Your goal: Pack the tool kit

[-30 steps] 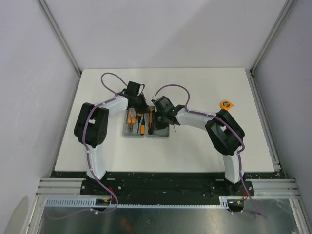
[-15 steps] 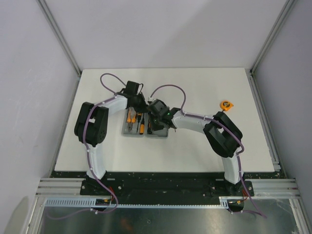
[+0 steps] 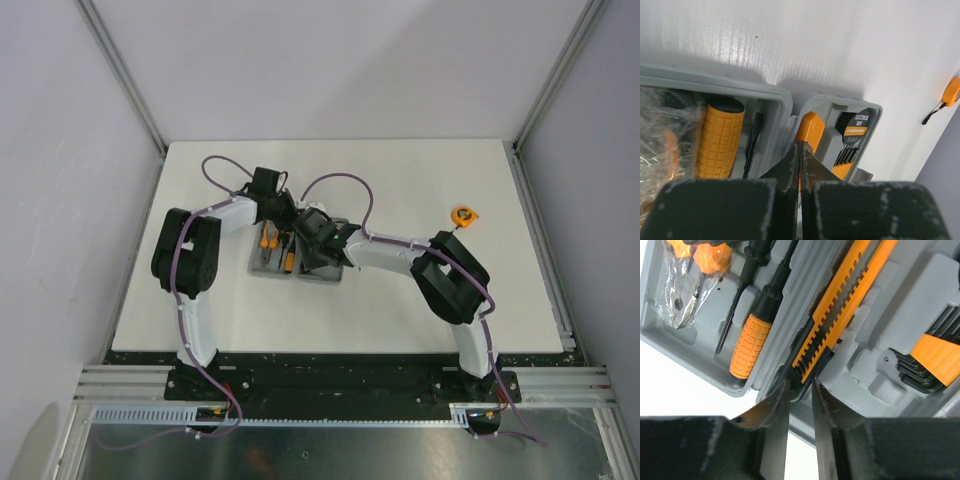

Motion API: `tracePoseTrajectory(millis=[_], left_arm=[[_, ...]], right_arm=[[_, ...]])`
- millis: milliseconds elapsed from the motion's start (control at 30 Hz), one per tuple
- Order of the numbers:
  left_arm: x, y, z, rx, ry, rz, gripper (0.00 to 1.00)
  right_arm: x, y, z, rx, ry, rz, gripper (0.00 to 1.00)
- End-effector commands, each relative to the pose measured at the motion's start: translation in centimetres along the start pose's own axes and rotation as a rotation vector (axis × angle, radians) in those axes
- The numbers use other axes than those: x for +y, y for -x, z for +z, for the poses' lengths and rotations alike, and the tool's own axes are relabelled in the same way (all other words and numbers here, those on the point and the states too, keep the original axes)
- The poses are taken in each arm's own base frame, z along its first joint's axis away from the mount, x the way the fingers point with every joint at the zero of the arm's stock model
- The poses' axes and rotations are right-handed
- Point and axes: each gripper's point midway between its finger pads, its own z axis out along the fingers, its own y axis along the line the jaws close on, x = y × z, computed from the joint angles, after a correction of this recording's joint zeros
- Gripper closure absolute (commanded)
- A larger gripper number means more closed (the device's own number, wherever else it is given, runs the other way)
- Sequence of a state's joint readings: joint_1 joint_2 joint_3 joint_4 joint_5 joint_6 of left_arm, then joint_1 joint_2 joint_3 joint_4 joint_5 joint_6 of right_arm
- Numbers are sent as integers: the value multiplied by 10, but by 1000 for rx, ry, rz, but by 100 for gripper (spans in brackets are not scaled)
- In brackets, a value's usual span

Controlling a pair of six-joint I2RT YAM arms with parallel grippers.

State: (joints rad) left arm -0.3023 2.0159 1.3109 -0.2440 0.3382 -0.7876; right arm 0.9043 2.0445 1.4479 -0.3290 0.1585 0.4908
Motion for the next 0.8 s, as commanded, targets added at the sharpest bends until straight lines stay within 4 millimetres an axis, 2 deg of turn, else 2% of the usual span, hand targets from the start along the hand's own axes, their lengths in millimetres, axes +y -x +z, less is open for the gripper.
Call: tracePoseTrajectory(millis=[0, 100, 233, 367, 500, 567, 633, 767], left_arm=[[84, -58, 20, 156, 272, -76, 100], [86, -59, 19, 152, 280, -77, 100], [86, -61, 18, 154, 282, -86, 100], [87, -62, 17, 153, 284, -95, 100], [88, -62, 16, 153, 287, -100, 100], [86, -62, 16, 153, 282, -99, 100], [81, -58, 13, 141, 270, -88, 100], [57, -33, -2, 58, 226, -39, 100]], right_arm=[[-68, -117, 30, 356, -212, -66, 76], [-66, -127, 32, 398, -187, -56, 83], [-70, -141, 33, 448, -195, -68, 86], [-76, -154, 33, 493, -214, -78, 87], [-80, -158, 32, 499, -244, -71, 86], [-75, -150, 30, 467, -237, -66, 84], [-65, -129, 27, 400, -206, -54, 79], [-41, -66, 12, 208, -115, 10, 68]])
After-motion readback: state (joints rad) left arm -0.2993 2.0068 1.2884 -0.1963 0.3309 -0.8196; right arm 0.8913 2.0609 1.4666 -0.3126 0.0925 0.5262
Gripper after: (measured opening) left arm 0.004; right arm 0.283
